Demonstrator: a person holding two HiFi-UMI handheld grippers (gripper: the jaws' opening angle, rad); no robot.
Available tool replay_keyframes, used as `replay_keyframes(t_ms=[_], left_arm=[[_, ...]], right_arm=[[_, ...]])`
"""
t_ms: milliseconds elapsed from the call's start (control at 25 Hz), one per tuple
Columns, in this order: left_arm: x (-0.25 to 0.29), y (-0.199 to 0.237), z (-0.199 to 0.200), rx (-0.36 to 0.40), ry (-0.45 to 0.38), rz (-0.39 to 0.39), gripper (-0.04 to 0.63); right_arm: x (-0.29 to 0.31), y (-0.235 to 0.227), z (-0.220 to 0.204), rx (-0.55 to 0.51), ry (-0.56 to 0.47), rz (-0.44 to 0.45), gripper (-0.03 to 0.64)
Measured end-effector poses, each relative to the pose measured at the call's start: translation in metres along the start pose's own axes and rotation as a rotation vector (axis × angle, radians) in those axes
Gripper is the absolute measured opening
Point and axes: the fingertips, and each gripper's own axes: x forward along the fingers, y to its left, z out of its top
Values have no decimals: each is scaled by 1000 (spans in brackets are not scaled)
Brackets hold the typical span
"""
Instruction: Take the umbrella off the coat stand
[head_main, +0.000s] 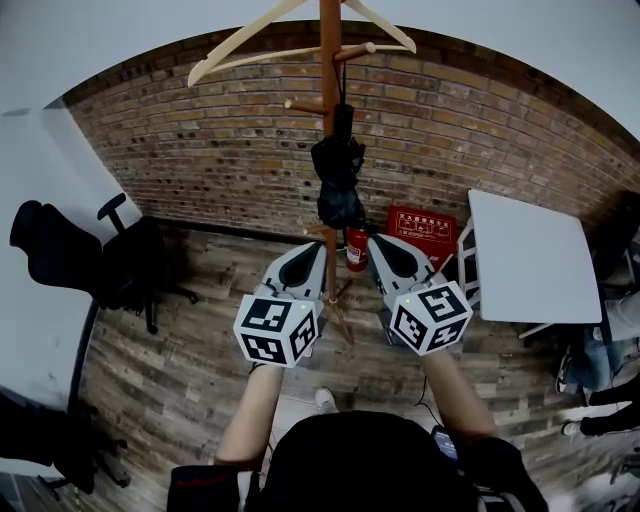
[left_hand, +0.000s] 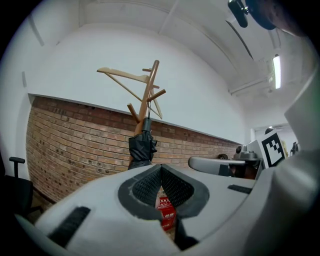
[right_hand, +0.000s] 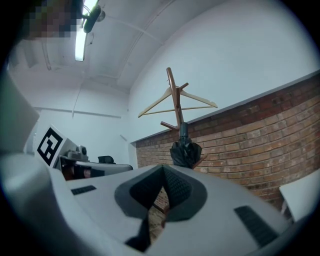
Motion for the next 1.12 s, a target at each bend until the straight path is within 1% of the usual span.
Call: replay_keyframes(t_ms=[240,520,920,1120], left_arm=[[6,24,3,-18,-1,-26,18],[12,35,-3,-35,15,-79,18],[16,35,0,-64,-19,-136,18],[23,32,3,-47,-23,-138,18]], right_arm=[[23,4,-2,-10,9,-30,28],[41,9,-1,-20,17,-68,28],[42,6,-3,-64,27,-115,28],[43,-2,0,-70,17,-111,28]])
